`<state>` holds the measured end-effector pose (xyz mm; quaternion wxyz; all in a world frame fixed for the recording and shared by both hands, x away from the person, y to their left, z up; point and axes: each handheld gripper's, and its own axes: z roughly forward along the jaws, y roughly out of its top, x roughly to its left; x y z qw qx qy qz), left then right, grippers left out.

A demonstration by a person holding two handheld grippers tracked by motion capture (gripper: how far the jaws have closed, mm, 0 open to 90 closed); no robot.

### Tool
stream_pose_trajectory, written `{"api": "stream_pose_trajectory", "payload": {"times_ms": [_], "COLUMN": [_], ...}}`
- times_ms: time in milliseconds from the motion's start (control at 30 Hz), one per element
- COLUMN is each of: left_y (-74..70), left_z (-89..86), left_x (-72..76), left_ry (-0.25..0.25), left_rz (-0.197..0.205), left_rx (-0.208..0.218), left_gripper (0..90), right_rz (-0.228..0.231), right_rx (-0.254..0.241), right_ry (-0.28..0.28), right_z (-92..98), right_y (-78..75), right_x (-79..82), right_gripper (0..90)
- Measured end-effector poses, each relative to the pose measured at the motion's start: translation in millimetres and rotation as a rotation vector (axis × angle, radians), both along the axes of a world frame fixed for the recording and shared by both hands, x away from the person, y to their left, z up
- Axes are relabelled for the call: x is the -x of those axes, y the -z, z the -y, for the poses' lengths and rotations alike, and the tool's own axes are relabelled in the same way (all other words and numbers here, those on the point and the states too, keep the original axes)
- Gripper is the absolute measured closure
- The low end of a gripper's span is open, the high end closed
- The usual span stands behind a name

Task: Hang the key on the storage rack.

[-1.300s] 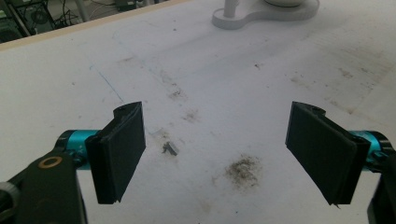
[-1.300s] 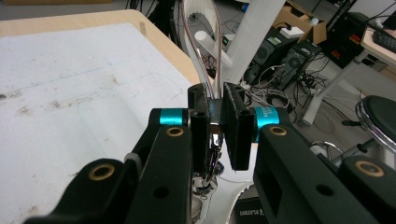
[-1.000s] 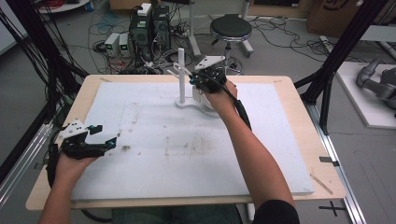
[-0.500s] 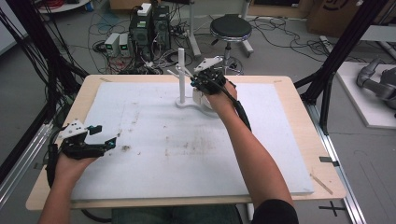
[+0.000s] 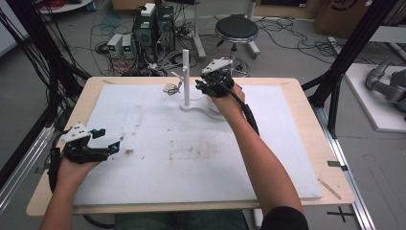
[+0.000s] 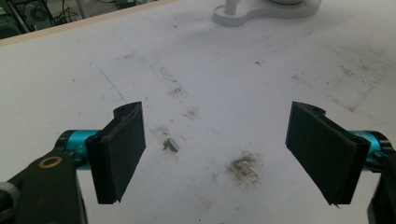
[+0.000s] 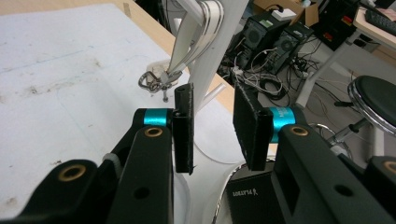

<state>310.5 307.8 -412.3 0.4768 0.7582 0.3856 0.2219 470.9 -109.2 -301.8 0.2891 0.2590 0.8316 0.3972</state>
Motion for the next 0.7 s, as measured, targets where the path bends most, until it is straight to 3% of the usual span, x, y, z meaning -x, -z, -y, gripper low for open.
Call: {"api": "stream_pose_trajectory", "payload": {"times_ms": [300,600,700], "left_y": [-1.3,-1.8,-1.8], "left_z": [7.7,27.5,35.9], "left_x": [-6.3,-23.9,-30.9], "left_ry": [0.017,0.07,0.091], "left_rz": [0.004,0.004,0.003], "left_rx": [0.002,0.001,0.004], "left_gripper": [19.9,19.9,20.0], "right_rz": [0.014,0.006,-0.019], "right_rx": [-0.032,-0.046,-0.037], "right_ry": [0.018,0.026,0.043], "right_z": [13.0,36.6,47.6], "right_y": [-0.2,2.9,5.2], "right_x": [9.8,28.1,33.0], "right_gripper": [57.7,48.6,44.4]}}
